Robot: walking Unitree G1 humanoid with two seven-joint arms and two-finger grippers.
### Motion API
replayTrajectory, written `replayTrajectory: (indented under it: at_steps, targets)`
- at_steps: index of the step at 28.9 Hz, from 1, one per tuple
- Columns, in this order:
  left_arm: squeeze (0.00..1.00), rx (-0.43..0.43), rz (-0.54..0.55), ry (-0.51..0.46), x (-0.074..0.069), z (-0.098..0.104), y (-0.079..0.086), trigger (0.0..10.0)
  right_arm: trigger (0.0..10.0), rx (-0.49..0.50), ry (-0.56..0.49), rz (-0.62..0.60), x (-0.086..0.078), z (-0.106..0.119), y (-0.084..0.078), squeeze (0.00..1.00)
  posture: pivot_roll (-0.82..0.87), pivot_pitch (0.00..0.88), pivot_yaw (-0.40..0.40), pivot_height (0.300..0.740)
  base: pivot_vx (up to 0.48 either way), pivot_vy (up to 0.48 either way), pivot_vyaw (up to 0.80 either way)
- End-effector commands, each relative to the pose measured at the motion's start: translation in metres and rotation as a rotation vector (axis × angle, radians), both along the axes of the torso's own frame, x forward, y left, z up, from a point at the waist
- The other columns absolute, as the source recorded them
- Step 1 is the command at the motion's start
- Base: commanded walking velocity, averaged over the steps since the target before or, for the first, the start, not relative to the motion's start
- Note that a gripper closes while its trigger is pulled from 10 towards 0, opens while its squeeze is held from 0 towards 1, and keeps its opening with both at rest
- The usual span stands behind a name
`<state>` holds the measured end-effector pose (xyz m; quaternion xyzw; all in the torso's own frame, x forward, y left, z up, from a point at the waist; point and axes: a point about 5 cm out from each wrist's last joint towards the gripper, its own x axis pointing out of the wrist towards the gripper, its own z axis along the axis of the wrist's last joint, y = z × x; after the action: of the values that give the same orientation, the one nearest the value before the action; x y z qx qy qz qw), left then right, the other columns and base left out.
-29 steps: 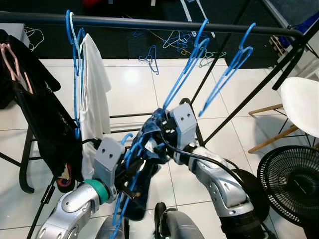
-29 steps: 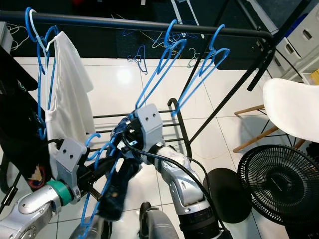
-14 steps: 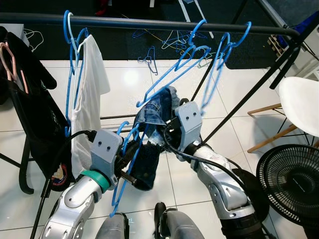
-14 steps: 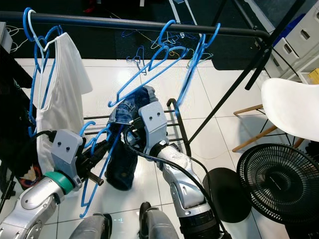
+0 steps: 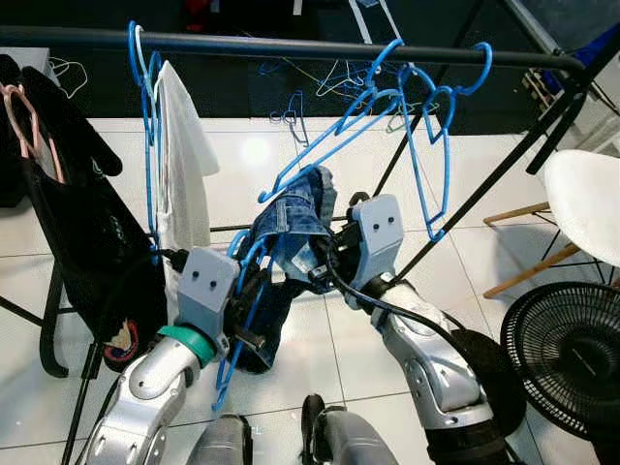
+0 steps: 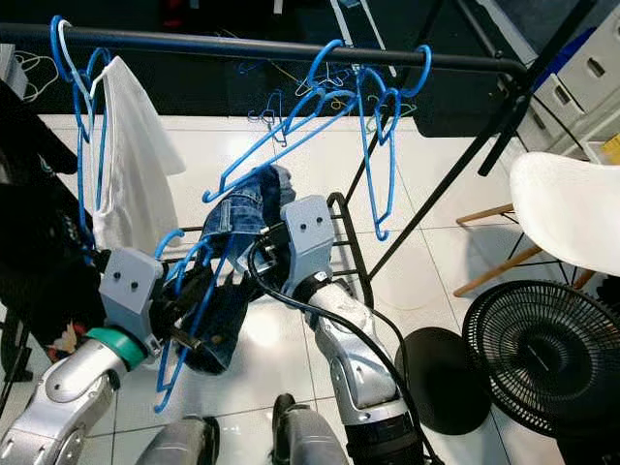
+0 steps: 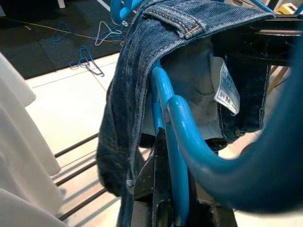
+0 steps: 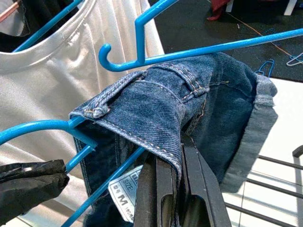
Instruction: Hang hanger
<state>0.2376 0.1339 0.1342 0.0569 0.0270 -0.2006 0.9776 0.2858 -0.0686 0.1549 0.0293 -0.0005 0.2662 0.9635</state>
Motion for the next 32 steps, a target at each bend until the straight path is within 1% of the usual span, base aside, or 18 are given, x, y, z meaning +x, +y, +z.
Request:
replayTrajectory:
  at_steps: [1, 10, 19, 32]
  targets:
    - [0.0, -0.002, 0.012, -0.024, 0.0001, 0.0009, 0.0004, 10.0, 0.0, 0.004, 0.024, -0.025, -0.0013, -0.0084, -0.0058, 0.0, 0.06, 0.103, -0.04, 0.733, 0.0, 0.0, 0.0]
    - [0.0, -0.002, 0.015, -0.02, -0.0001, -0.0004, 0.0002, 10.0, 0.0, 0.005, 0.023, -0.022, -0.0002, -0.0087, -0.0048, 0.0, 0.07, 0.103, -0.043, 0.733, -0.252, 0.0, 0.0]
    - [0.0, -0.003, 0.018, -0.015, -0.0015, -0.0013, 0.0011, 10.0, 0.0, 0.009, 0.02, -0.018, -0.0002, -0.0086, -0.0032, 0.0, 0.07, 0.107, -0.042, 0.733, -0.377, 0.0, 0.0]
    - [0.0, 0.0, 0.016, -0.015, 0.0001, -0.0015, 0.0015, 10.0, 0.0, 0.008, 0.018, -0.017, 0.001, -0.0094, -0.0024, 0.0, 0.07, 0.097, -0.04, 0.733, -0.4, 0.0, 0.0]
